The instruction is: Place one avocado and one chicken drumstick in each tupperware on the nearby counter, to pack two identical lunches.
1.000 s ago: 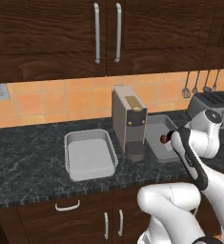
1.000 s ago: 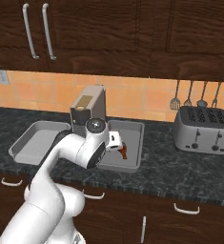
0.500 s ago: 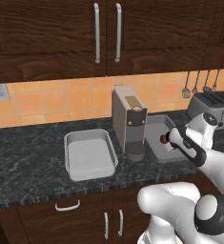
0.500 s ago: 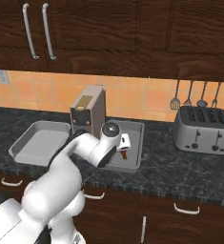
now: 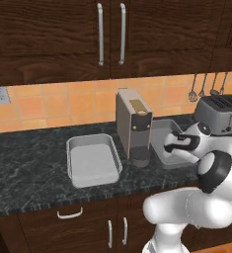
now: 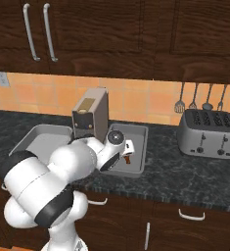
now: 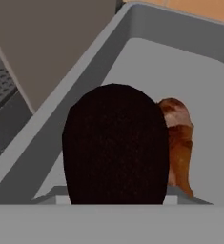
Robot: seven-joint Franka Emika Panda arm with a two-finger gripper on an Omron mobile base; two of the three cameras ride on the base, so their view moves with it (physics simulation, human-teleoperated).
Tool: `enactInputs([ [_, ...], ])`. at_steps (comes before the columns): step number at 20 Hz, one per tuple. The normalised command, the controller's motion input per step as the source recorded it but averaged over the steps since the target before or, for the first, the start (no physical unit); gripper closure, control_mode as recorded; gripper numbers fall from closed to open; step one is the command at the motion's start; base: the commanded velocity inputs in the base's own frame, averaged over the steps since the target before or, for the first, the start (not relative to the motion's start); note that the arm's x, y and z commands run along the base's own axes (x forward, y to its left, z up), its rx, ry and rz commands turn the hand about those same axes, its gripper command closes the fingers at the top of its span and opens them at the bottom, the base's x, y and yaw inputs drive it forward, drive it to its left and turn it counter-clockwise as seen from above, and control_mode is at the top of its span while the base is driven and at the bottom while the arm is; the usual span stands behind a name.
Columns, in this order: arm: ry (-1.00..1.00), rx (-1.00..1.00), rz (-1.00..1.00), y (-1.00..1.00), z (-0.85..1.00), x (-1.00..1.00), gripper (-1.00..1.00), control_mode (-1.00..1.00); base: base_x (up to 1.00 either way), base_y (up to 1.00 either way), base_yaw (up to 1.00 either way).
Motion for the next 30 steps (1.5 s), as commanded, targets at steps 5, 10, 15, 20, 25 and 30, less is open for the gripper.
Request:
enactInputs([
  [5,0.0,0.0,0.0,-0.02,-0.04,0.39,-1.0,-1.0,0.0,0.0,0.0],
  [10,0.0,0.0,0.0,0.0,0.01,0.13,-1.0,-1.0,0.0,0.0,0.0],
  [15,-0.04,0.0,-0.05,0.0,0.63,-0.45,-1.0,-1.0,0.0,0.0,0.0],
  [20,-0.02,0.0,-0.25,0.03,0.99,-0.93,-1.0,-1.0,0.0,0.0,0.0],
  [25,-0.16,-0.07,-0.46,0.34,0.96,-0.71,-1.0,-1.0,0.0,0.0,0.0],
  [30,-0.06,-0.01,-0.14,0.75,0.33,-0.6,-1.0,-1.0,0.0,0.0,0.0],
])
